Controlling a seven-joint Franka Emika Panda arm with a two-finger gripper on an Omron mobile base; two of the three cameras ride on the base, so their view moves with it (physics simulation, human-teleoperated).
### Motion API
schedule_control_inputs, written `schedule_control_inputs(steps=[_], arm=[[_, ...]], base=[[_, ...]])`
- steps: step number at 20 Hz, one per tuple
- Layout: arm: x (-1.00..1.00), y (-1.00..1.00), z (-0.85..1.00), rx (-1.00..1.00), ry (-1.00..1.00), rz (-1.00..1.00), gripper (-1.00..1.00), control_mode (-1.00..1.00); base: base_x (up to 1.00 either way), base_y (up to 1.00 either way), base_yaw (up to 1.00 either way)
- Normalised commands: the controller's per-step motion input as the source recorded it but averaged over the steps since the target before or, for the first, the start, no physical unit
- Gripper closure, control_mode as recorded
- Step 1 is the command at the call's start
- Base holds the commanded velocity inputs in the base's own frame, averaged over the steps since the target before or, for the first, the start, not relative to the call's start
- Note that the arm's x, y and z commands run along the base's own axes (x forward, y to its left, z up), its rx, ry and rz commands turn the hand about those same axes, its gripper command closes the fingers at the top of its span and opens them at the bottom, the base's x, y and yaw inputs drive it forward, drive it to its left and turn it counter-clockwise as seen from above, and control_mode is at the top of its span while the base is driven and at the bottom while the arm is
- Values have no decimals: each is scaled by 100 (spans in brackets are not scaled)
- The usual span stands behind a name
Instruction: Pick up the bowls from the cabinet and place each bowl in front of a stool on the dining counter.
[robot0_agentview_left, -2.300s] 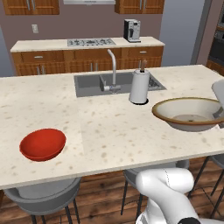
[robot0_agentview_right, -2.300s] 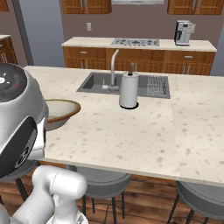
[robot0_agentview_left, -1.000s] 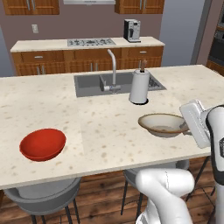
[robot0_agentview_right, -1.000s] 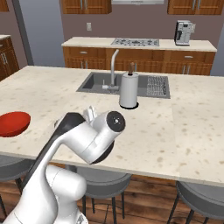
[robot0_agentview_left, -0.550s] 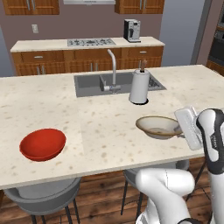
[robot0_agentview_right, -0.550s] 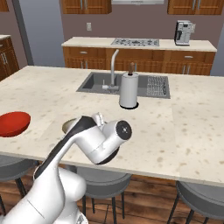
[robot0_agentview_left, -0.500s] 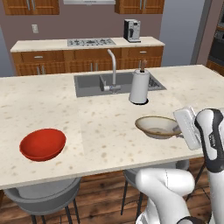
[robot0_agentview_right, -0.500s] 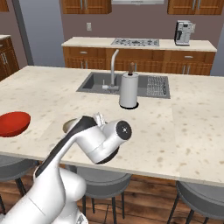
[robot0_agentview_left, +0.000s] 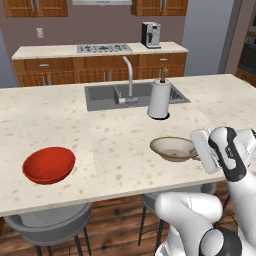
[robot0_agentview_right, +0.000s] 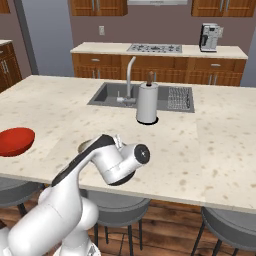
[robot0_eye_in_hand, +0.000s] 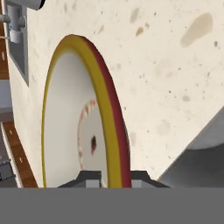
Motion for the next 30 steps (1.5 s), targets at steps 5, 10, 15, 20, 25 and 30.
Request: schedule_control_inputs(steps=[5,10,15,20,25,30], arm=[[30,0,-43,0,0,0,100,-100],[30,0,-35,0,0,0,100,-100],[29,0,-24,0,0,0,100,-100],[27,0,-15,0,0,0,100,-100],[21,0,-11,0,3,0,100,-100],[19,0,-20,0,1,0,100,-100]], base=[[0,0,0],[0,0,0],[0,0,0],[0,0,0],[0,0,0],[0,0,0]])
